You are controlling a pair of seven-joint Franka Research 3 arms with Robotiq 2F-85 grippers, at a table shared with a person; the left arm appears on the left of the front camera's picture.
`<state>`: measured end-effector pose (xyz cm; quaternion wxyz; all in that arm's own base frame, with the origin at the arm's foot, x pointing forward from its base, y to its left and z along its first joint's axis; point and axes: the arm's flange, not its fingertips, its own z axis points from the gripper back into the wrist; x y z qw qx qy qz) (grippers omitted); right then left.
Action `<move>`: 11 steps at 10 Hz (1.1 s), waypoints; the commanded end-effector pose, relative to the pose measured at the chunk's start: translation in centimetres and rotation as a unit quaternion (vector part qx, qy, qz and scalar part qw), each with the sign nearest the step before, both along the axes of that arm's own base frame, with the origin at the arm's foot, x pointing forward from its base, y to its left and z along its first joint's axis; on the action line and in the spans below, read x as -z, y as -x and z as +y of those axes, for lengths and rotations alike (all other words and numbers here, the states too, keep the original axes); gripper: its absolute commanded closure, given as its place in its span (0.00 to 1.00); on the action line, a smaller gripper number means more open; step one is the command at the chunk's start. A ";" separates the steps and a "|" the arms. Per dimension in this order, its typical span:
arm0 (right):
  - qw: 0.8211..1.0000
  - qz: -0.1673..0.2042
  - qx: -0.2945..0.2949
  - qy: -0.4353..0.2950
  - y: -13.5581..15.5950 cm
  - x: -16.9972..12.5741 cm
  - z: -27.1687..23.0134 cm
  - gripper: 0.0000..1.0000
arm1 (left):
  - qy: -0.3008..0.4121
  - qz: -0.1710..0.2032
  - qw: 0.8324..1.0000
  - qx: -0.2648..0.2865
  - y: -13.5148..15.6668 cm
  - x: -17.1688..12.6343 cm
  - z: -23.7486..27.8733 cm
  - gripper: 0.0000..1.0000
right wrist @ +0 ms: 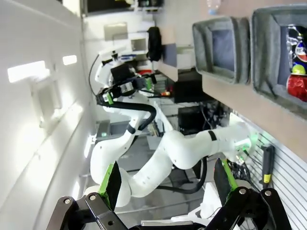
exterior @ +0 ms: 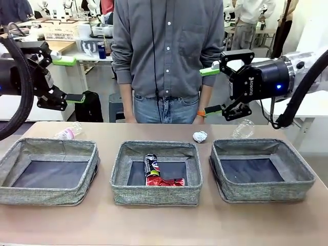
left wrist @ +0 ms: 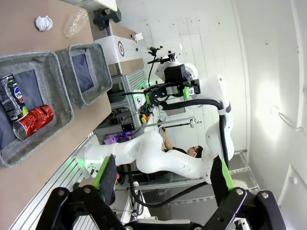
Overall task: Sort the waste into the appropriate baskets.
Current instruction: Place the picked waste into the Fabric basket indicated by the person, then pick up the waste item pointed out by the person.
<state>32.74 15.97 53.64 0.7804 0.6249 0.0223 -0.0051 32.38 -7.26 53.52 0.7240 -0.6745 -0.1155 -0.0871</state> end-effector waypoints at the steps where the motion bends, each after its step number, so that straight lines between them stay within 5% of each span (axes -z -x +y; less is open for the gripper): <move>1: 1.000 -0.005 -0.005 -0.019 0.0 -1.0 0.0 0.00 | 0.012 0.004 1.000 -0.003 0.1 -0.5 -0.2 0.00; 11: 1.000 -0.005 -0.005 -0.019 0.0 -1.0 0.0 0.00 | 0.012 0.004 1.000 -0.003 0.1 -0.5 -0.2 0.00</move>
